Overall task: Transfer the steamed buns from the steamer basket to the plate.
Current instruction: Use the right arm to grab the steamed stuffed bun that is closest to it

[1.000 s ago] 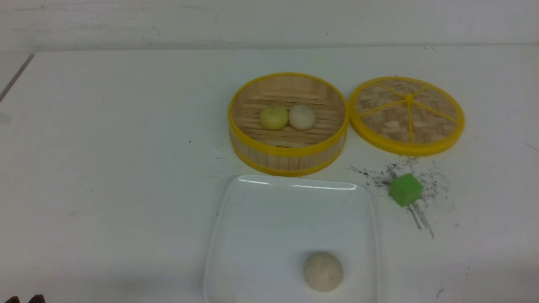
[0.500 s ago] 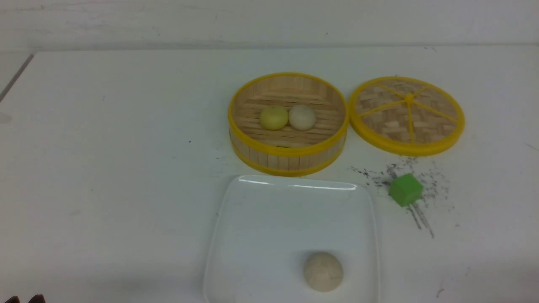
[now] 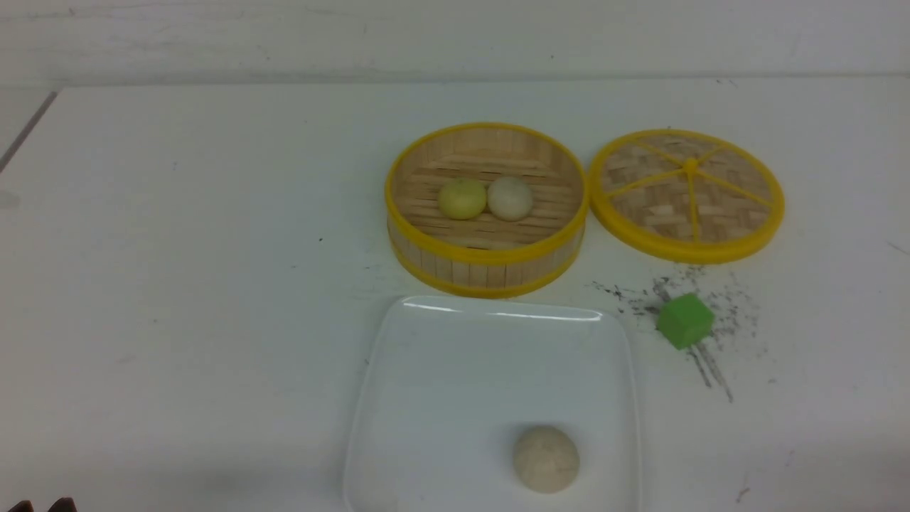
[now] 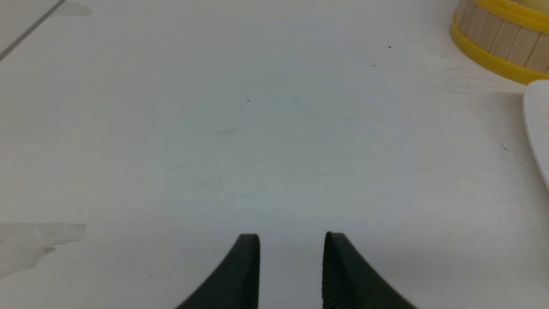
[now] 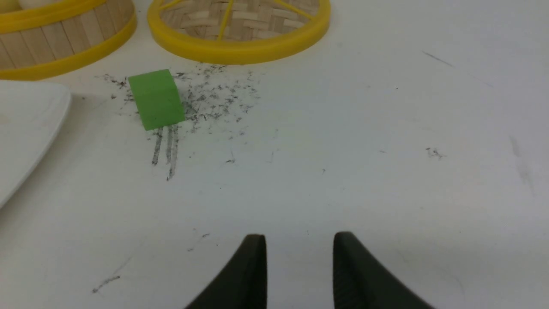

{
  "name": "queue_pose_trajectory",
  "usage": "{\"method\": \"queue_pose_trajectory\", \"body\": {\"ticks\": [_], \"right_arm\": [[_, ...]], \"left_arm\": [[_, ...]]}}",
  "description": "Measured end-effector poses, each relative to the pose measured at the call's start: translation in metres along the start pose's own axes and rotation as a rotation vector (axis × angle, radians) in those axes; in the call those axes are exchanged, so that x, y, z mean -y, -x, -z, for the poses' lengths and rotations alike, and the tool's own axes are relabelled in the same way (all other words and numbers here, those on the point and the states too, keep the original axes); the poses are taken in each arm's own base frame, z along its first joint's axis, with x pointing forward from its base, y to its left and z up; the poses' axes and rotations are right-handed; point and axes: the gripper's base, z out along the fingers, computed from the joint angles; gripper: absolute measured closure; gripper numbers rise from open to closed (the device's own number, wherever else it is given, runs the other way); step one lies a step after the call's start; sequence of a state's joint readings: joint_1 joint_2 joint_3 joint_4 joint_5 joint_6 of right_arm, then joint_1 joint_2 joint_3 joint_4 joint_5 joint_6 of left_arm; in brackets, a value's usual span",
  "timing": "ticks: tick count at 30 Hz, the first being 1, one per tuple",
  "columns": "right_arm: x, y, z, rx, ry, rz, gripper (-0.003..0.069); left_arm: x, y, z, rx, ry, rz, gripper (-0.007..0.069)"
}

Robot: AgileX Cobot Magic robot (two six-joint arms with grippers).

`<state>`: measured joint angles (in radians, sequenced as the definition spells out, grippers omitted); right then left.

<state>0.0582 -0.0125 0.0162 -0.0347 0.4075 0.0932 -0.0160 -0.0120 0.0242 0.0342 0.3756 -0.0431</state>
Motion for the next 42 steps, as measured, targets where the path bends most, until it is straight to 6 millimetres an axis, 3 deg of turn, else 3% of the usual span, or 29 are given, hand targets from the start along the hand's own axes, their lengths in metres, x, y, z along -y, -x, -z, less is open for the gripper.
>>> {"method": "queue_pose_trajectory", "body": {"ticks": [33,42], "right_arm": [[-0.0001,0.0000,0.0000,0.000,0.001,-0.008,0.0416],[-0.0054,0.0010,-0.0007,0.019,0.065,-0.343,0.0416]], "left_arm": [[0.0000,0.0000,0.0000,0.000,0.000,0.000,0.0384],[0.0000,0.0000,0.0000,0.000,0.000,0.000,0.0384]]}}
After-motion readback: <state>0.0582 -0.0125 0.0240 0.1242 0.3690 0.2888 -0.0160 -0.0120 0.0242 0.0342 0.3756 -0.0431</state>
